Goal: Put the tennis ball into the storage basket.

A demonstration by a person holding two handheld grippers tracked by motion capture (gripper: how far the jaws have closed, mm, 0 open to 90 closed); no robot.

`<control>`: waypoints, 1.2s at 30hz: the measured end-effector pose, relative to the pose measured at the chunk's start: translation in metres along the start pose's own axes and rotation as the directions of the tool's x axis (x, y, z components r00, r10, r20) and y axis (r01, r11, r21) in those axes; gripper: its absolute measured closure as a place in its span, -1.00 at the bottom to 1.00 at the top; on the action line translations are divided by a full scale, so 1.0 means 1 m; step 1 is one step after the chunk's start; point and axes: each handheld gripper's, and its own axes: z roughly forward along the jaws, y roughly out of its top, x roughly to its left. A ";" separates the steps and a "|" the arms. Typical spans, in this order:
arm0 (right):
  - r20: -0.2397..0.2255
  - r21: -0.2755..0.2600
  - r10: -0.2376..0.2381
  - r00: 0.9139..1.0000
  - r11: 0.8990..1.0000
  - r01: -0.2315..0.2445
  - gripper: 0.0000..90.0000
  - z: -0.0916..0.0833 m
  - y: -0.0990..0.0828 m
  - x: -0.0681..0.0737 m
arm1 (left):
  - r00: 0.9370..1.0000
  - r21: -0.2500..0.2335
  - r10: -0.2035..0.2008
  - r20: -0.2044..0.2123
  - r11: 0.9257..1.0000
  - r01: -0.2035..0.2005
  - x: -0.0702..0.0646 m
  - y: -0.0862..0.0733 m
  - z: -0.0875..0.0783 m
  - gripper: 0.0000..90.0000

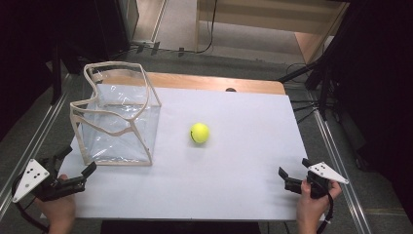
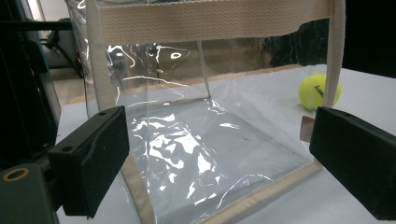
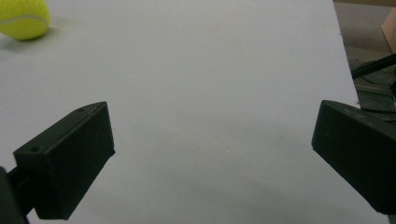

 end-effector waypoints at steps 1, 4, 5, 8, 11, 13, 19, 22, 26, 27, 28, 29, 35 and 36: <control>-0.002 0.004 0.009 1.000 1.000 -0.009 -1.00 0.000 0.000 0.000 | 1.000 -0.001 -0.003 -0.001 1.000 0.003 0.001 0.000 0.000 -0.88; -0.006 0.006 0.015 1.000 1.000 -0.015 -1.00 0.001 0.001 -0.001 | 1.000 -0.005 -0.003 0.000 1.000 0.003 0.001 0.000 -0.001 -0.88; -0.009 0.004 0.007 1.000 1.000 -0.007 -1.00 0.001 0.001 -0.002 | 1.000 -0.008 -0.001 0.004 1.000 0.001 0.001 0.000 -0.001 -0.88; -0.016 0.016 0.004 1.000 1.000 -0.004 -1.00 0.002 0.001 0.000 | 1.000 -0.003 -0.001 0.003 1.000 0.001 0.001 0.000 -0.001 -0.88; -0.064 0.022 0.003 0.998 1.000 -0.002 -1.00 0.000 0.002 0.000 | 1.000 -0.014 -0.003 0.009 1.000 0.003 0.001 0.000 -0.002 -0.88; -0.067 0.024 0.000 0.998 1.000 0.001 -1.00 0.001 0.002 -0.001 | 1.000 -0.013 -0.008 0.009 1.000 0.008 0.000 0.000 -0.002 -0.88; -0.101 0.015 0.043 0.994 0.999 -0.042 -1.00 -0.002 0.005 -0.002 | 1.000 -0.016 -0.003 0.022 1.000 0.003 0.000 -0.001 -0.003 -0.88; -0.086 0.026 0.033 0.996 0.999 -0.030 -1.00 -0.003 0.008 0.000 | 1.000 -0.011 -0.001 0.024 1.000 0.001 0.000 0.000 -0.002 -0.88; -0.086 0.025 0.046 0.995 0.999 -0.044 -1.00 -0.005 0.013 0.000 | 1.000 -0.014 0.002 0.025 1.000 -0.001 0.000 -0.001 -0.003 -0.88; -0.089 0.023 0.041 0.995 0.999 -0.039 -1.00 -0.005 0.015 -0.001 | 1.000 -0.015 0.002 0.026 1.000 -0.002 0.000 -0.001 -0.003 -0.88; -0.086 0.040 0.035 0.996 0.999 -0.032 -1.00 -0.004 0.018 0.000 | 1.000 -0.015 0.002 0.027 1.000 -0.001 0.000 -0.001 -0.003 -0.88; -0.085 0.042 0.024 0.996 0.999 -0.020 -1.00 -0.003 0.020 0.000 | 1.000 -0.014 0.002 0.026 1.000 -0.002 0.000 -0.001 -0.003 -0.88; -0.092 0.063 0.012 0.996 0.998 -0.006 -1.00 0.002 0.030 0.004 | 1.000 -0.016 0.000 0.029 1.000 0.000 0.000 -0.001 -0.003 -0.88; -0.095 0.066 0.006 0.995 0.998 0.000 -1.00 0.004 0.034 0.005 | 1.000 -0.017 -0.003 0.028 1.000 0.004 0.000 -0.001 -0.003 -0.88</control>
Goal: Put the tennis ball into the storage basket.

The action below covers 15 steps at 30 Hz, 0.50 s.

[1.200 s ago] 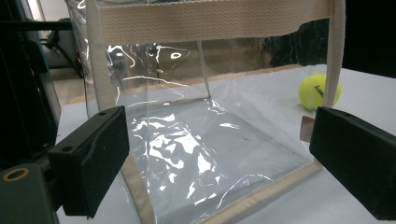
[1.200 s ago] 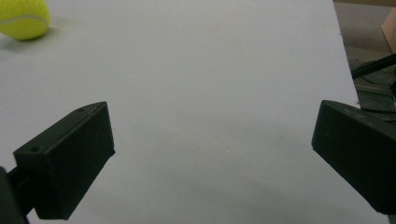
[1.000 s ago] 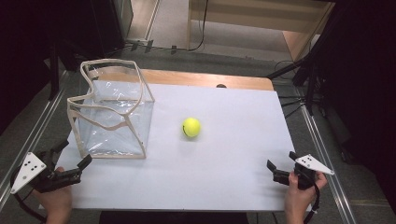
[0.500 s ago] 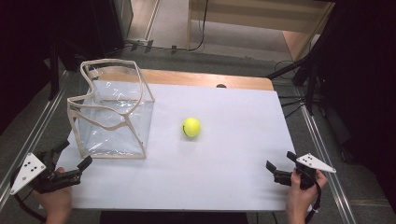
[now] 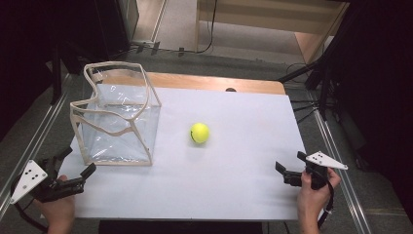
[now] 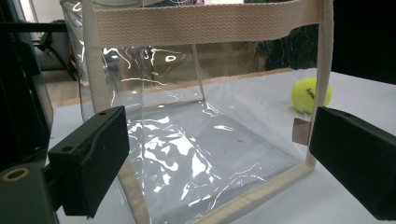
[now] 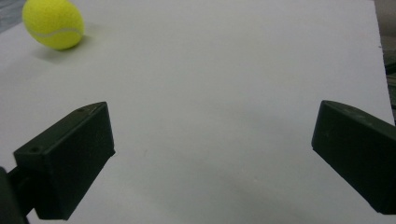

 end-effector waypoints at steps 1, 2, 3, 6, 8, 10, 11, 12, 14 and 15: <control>0.000 0.000 0.000 1.000 1.000 0.000 -1.00 0.000 0.000 0.000 | 1.000 0.000 0.000 0.000 1.000 0.000 0.000 0.000 0.000 -0.88; -0.006 0.004 -0.007 1.000 1.000 0.007 -1.00 0.002 0.005 0.001 | 1.000 0.001 0.003 0.001 1.000 -0.003 0.000 0.000 0.000 -0.88; -0.006 0.004 -0.007 1.000 1.000 0.007 -1.00 0.002 0.005 0.001 | 1.000 0.001 0.003 0.001 1.000 -0.003 0.000 0.000 0.000 -0.88; -0.019 0.005 -0.023 1.000 1.000 0.023 -1.00 0.006 0.014 0.003 | 1.000 0.003 0.004 0.001 1.000 -0.004 0.000 0.000 0.001 -0.88; -0.024 0.001 -0.031 0.999 1.000 0.031 -1.00 0.007 0.016 0.003 | 1.000 0.003 0.005 0.000 1.000 -0.005 0.000 0.000 0.000 -0.88; -0.033 0.016 -0.047 0.998 0.999 0.047 -1.00 0.011 0.023 0.005 | 1.000 0.003 0.004 0.000 1.000 -0.004 0.000 0.000 0.001 -0.88; -0.033 0.016 -0.047 0.998 0.999 0.047 -1.00 0.011 0.023 0.005 | 1.000 0.000 0.001 0.000 1.000 -0.001 -0.001 0.000 0.001 -0.88; -0.053 0.027 -0.056 0.997 0.998 0.058 -1.00 0.014 0.027 0.007 | 1.000 0.003 0.007 0.001 1.000 -0.007 -0.001 0.000 0.001 -0.88; -0.068 0.038 -0.066 0.995 0.997 0.068 -1.00 0.018 0.031 0.009 | 1.000 0.003 0.007 0.002 1.000 -0.007 -0.001 0.000 0.001 -0.88; -0.072 0.042 -0.070 0.995 0.996 0.074 -1.00 0.019 0.033 0.010 | 1.000 0.003 0.007 0.002 1.000 -0.007 -0.001 0.000 0.001 -0.88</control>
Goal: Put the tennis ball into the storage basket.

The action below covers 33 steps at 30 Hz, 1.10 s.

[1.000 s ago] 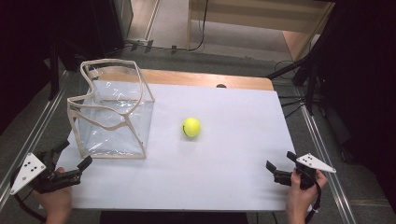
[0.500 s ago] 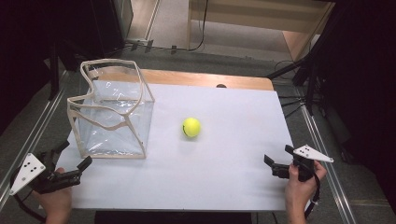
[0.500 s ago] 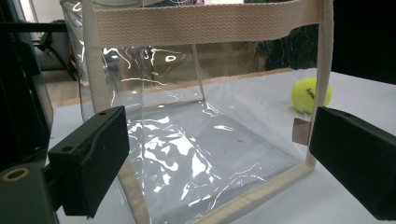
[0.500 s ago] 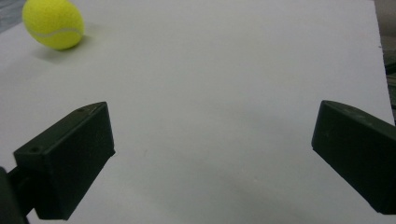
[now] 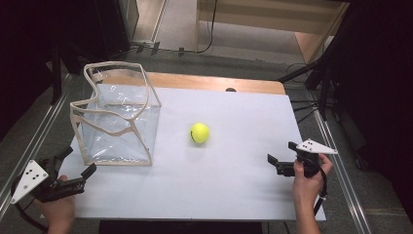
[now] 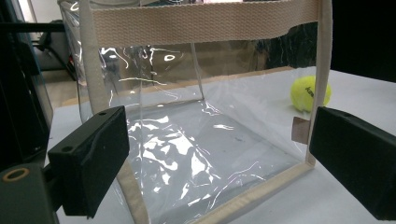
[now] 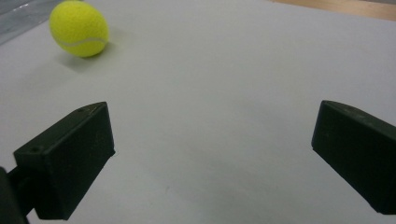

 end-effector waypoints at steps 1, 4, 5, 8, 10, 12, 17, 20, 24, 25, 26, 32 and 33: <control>-0.005 0.006 -0.004 1.000 1.000 0.004 -1.00 0.001 0.002 0.001 | 1.000 0.001 0.000 -0.001 1.000 0.000 0.000 0.000 0.000 -0.88; -0.012 0.010 -0.021 1.000 1.000 0.021 -1.00 0.005 0.009 0.004 | 1.000 0.001 -0.001 0.000 1.000 0.001 0.000 0.000 0.000 -0.88; -0.015 0.013 -0.026 1.000 1.000 0.026 -1.00 0.006 0.012 0.006 | 1.000 0.001 -0.001 0.000 1.000 0.001 0.000 0.000 0.000 -0.88; -0.020 0.015 -0.037 0.999 0.999 0.037 -1.00 0.009 0.017 0.008 | 1.000 0.001 -0.001 0.001 1.000 0.001 0.000 0.000 0.000 -0.88; -0.031 0.023 -0.057 0.998 0.998 0.058 -1.00 0.013 0.024 0.010 | 1.000 0.000 -0.002 0.001 1.000 0.002 0.000 0.000 0.000 -0.88; -0.044 0.032 -0.063 0.997 0.997 0.064 -1.00 0.016 0.028 0.013 | 1.000 0.001 -0.002 0.001 1.000 0.002 0.000 0.000 0.000 -0.88; -0.063 0.037 -0.091 0.994 0.995 0.094 -1.00 0.023 0.039 0.019 | 1.000 0.003 0.000 0.000 1.000 0.000 0.000 0.000 0.000 -0.88; -0.071 0.047 -0.102 0.992 0.993 0.105 -1.00 0.026 0.044 0.021 | 1.000 0.004 -0.001 0.001 1.000 0.001 0.000 0.000 0.000 -0.88; -0.079 0.053 -0.111 0.991 0.992 0.115 -1.00 0.031 0.050 0.024 | 1.000 0.004 -0.002 0.001 1.000 0.002 0.000 0.000 0.000 -0.88; -0.085 0.055 -0.113 0.990 0.992 0.117 -1.00 0.032 0.052 0.025 | 1.000 0.004 -0.001 0.001 1.000 0.001 0.000 0.000 0.000 -0.88; -0.085 0.058 -0.110 0.990 0.992 0.116 -1.00 0.033 0.053 0.026 | 1.000 0.004 -0.002 0.002 1.000 0.002 0.000 0.000 0.000 -0.88; -0.096 0.078 -0.136 0.986 0.987 0.143 -1.00 0.040 0.061 0.031 | 1.000 0.003 -0.002 0.002 1.000 0.002 0.000 0.000 0.000 -0.88; -0.100 0.080 -0.139 0.985 0.986 0.147 -1.00 0.042 0.062 0.032 | 1.000 0.003 -0.002 0.002 1.000 0.002 0.000 0.000 0.000 -0.88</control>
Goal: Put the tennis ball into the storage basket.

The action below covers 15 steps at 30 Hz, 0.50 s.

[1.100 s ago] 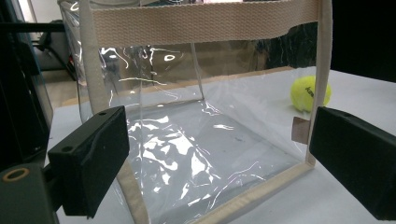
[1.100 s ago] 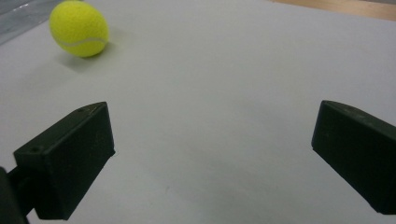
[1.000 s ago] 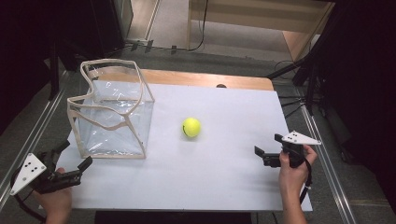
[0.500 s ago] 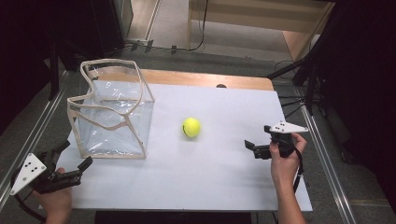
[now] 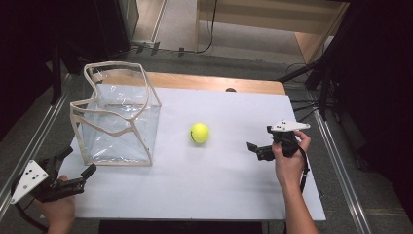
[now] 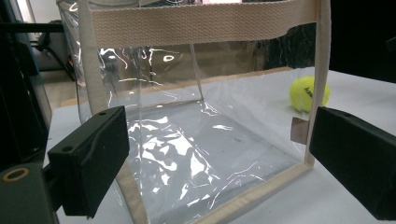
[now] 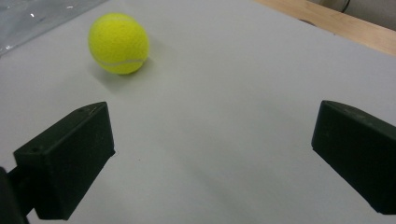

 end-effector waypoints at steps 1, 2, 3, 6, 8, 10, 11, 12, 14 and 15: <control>0.000 0.003 -0.004 1.000 1.000 0.004 -1.00 0.001 0.002 0.001 | 1.000 0.000 0.000 0.000 1.000 0.000 0.000 0.000 0.000 -0.88; -0.004 0.007 -0.004 1.000 1.000 0.005 -1.00 0.002 0.003 0.001 | 1.000 0.000 0.000 0.000 1.000 0.000 0.000 0.000 0.000 -0.88; -0.009 0.008 -0.009 1.000 1.000 0.009 -1.00 0.003 0.005 0.002 | 1.000 0.000 0.000 0.000 1.000 0.000 0.000 0.000 0.000 -0.88; -0.021 0.018 -0.020 1.000 1.000 0.020 -1.00 0.007 0.010 0.004 | 1.000 0.000 0.002 0.000 1.000 -0.002 0.000 0.000 0.000 -0.88; -0.026 0.022 -0.030 0.999 0.999 0.030 -1.00 0.010 0.012 0.005 | 1.000 -0.002 0.000 0.001 1.000 0.000 0.000 0.000 0.000 -0.88; -0.028 0.030 -0.028 0.999 0.999 0.029 -1.00 0.012 0.015 0.008 | 1.000 -0.003 -0.001 0.003 1.000 0.001 0.000 0.000 0.000 -0.88; -0.032 0.031 -0.035 0.999 0.999 0.036 -1.00 0.013 0.016 0.008 | 1.000 -0.002 0.002 0.003 1.000 -0.002 0.001 0.000 0.000 -0.88; -0.033 0.035 -0.038 0.999 0.999 0.039 -1.00 0.015 0.018 0.009 | 1.000 -0.003 0.000 0.003 1.000 0.000 0.001 0.000 0.000 -0.88; -0.038 0.038 -0.046 0.998 0.998 0.047 -1.00 0.018 0.020 0.010 | 1.000 -0.003 0.000 0.003 1.000 0.000 0.001 0.000 0.000 -0.88; -0.039 0.042 -0.050 0.998 0.998 0.052 -1.00 0.019 0.021 0.011 | 1.000 -0.003 0.000 0.004 1.000 0.000 0.001 0.000 0.000 -0.88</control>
